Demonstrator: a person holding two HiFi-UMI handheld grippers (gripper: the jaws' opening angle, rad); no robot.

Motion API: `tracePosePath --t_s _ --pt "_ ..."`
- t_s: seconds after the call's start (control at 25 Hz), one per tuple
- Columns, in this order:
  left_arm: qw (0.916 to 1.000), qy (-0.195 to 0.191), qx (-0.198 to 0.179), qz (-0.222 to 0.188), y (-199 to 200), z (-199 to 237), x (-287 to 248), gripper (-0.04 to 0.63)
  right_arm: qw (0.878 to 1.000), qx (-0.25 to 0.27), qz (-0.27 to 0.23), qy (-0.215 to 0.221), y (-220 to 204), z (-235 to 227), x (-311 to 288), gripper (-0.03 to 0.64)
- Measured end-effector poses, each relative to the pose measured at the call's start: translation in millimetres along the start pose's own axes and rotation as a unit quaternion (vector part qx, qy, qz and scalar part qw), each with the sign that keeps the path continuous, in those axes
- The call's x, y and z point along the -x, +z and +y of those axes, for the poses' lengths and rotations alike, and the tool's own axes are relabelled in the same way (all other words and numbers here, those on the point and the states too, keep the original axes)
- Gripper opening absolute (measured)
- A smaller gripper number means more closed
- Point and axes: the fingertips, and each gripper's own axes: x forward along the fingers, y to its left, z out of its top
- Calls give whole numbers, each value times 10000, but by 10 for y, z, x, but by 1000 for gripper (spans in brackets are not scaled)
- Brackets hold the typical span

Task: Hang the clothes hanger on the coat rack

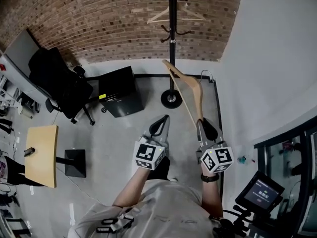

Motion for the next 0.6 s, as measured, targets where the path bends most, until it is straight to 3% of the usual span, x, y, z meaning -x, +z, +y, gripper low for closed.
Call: tracePosePath --t_s 0.2,0.4,0.6 --pt "9998 123 68 -167 104 715 -661 0 9998 210 -71 -1 173 -271 -824 54" --pt "9986 267 -18 -446 462 1488 -1326 0 9986 474 -78 198 487 -434 -1783 54" --pt "9983 350 47 -465 493 2111 -1736 0 9971 578 65 499 494 -467 -2540 54"
